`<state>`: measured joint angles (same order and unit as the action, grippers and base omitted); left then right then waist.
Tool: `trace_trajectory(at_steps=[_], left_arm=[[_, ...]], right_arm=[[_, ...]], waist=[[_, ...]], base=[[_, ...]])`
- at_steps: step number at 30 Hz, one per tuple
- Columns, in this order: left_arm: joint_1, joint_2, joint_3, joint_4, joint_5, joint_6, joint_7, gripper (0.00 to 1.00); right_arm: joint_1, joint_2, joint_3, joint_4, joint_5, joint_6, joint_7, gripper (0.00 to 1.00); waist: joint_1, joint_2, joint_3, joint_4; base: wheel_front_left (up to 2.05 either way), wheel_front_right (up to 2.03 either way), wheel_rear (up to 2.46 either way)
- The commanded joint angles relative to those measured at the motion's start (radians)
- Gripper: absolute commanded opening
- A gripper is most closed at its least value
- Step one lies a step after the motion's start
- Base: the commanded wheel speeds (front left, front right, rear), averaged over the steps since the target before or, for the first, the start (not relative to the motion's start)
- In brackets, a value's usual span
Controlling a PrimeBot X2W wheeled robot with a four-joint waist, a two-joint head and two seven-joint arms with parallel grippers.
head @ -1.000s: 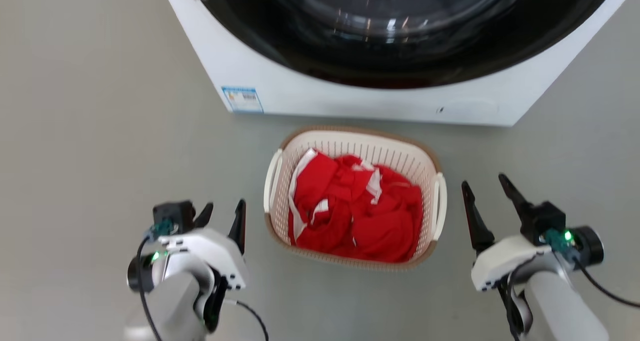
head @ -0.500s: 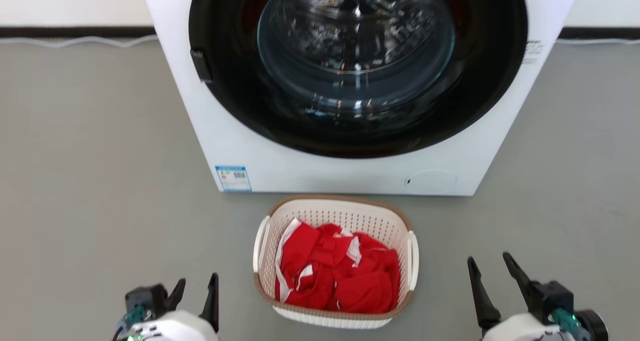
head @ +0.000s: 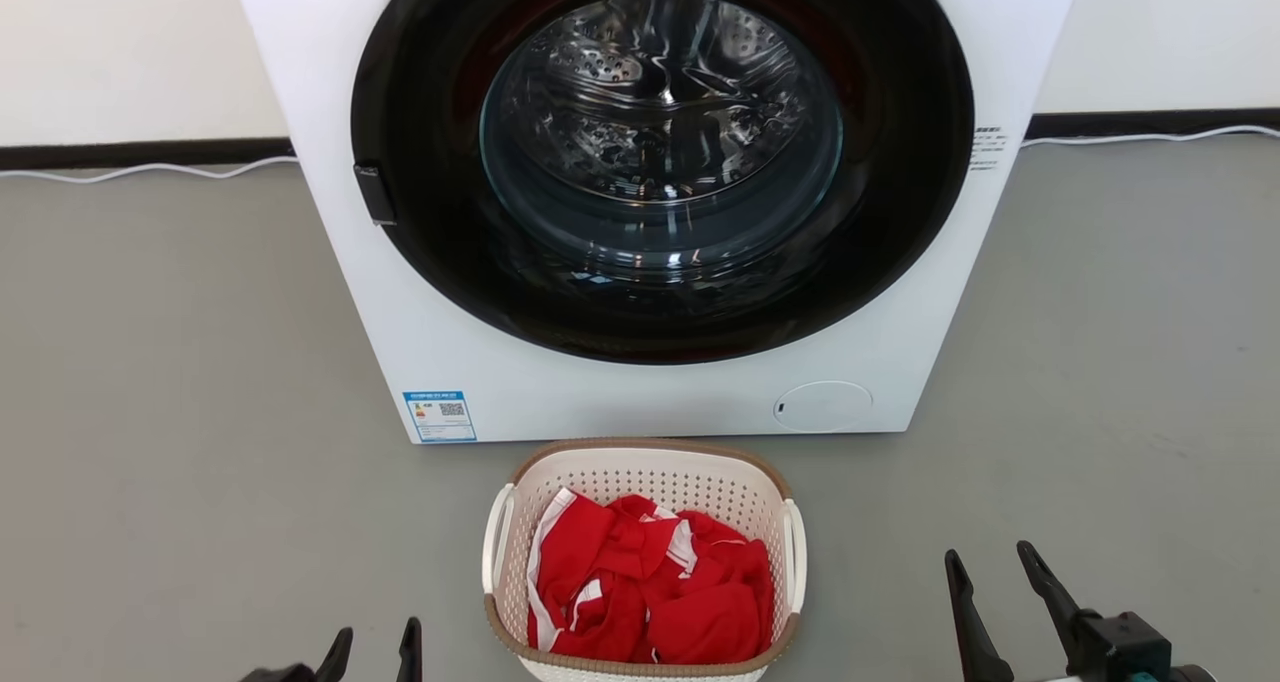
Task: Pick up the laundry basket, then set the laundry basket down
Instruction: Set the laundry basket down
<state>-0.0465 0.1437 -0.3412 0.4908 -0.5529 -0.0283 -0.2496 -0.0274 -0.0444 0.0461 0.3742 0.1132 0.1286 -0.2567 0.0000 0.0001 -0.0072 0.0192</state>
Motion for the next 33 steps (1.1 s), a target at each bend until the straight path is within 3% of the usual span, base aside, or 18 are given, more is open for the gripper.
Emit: trace_trajectory(at_steps=[1,14,33], left_arm=[[0.001,0.010,0.053,-0.043,0.028,-0.011,-0.012,1.00],[0.149,-0.055,0.235,-0.173,0.152,-0.065,-0.012,1.00],[0.197,-0.092,0.314,-0.196,0.202,-0.097,-0.012,1.00]], right_arm=[[0.004,-0.006,0.021,-0.042,0.005,0.002,-0.005,1.00],[0.083,-0.006,-0.007,-0.106,-0.008,0.002,-0.005,1.00],[0.105,-0.006,-0.017,-0.079,-0.005,0.002,-0.005,1.00]], waist=[[0.0000,-0.0001,-0.007,-0.008],[0.0000,-0.0001,-0.035,-0.040],[0.0000,-0.0001,-0.071,-0.027]], base=[[0.00,0.00,0.00],[0.00,0.00,0.00],[0.00,0.00,0.00]])
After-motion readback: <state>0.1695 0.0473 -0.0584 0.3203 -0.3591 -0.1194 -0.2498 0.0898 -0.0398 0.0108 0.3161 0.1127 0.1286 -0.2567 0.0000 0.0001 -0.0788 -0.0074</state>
